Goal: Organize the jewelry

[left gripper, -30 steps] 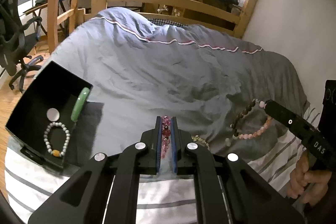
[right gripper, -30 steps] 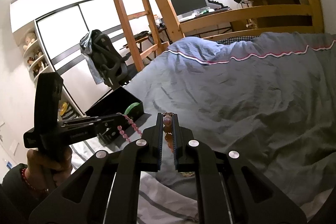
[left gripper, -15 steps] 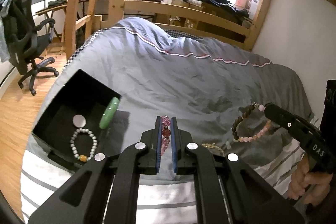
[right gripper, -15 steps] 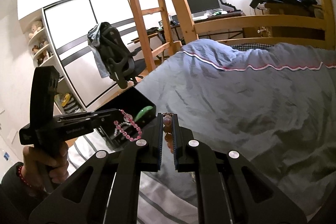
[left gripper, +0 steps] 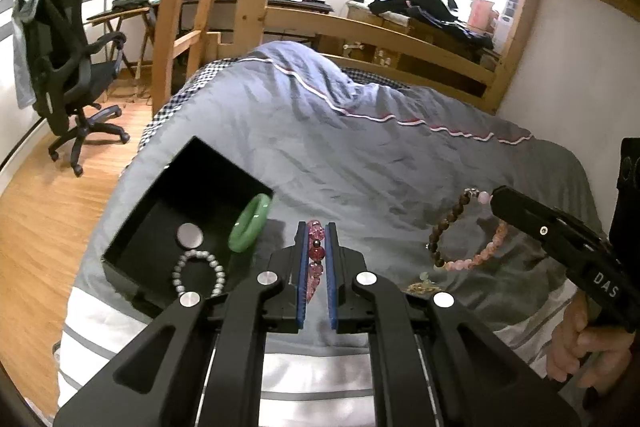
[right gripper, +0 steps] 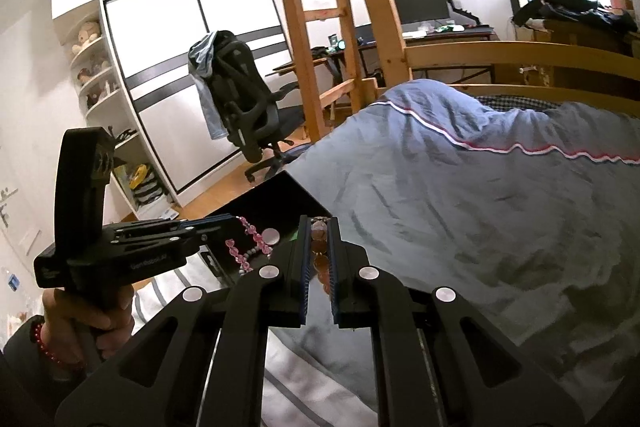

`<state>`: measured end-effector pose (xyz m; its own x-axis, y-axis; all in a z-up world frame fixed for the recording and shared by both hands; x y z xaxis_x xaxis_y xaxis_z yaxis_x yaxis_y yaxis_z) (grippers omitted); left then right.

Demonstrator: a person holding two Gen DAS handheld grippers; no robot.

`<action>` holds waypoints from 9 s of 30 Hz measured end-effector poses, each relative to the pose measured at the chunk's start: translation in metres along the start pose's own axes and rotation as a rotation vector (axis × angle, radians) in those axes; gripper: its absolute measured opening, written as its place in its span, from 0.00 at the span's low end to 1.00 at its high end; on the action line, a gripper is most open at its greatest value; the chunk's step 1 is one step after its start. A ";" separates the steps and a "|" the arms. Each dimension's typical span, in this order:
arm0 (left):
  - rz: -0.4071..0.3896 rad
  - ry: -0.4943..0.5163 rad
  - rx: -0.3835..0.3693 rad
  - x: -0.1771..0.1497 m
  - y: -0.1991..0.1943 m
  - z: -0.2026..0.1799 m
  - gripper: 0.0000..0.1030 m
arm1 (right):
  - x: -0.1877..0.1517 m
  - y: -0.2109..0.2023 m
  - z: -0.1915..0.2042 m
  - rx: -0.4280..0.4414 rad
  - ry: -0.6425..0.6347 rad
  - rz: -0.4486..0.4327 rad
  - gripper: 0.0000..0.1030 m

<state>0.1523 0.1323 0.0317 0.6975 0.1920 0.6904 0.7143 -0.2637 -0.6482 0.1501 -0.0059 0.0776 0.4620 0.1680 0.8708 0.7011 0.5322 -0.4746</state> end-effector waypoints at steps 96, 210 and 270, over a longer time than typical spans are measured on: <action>0.318 0.201 -0.023 -0.105 0.147 -0.100 0.87 | -0.186 -0.022 -0.072 0.017 0.035 0.617 0.59; 0.042 0.066 -0.008 -0.032 0.066 -0.069 0.07 | -0.157 -0.046 -0.083 0.106 0.020 0.448 0.19; 0.053 0.113 0.007 -0.043 0.073 -0.078 0.07 | -0.156 -0.028 -0.101 -0.066 0.048 0.395 0.20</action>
<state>0.1700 0.0308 -0.0200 0.7235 0.0699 0.6868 0.6774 -0.2635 -0.6868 0.1137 -0.1307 -0.0581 0.7266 0.3086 0.6138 0.4975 0.3797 -0.7799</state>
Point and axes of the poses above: each gripper's, at about its wrist camera, not at the fingertips, and y roughly the way its jaws point, z to its left, x to its top, the point moved 2 cm from there along y, roughly the way its jaws point, and after that the axes turned 11 degrees about -y, right-handed, at the moved point
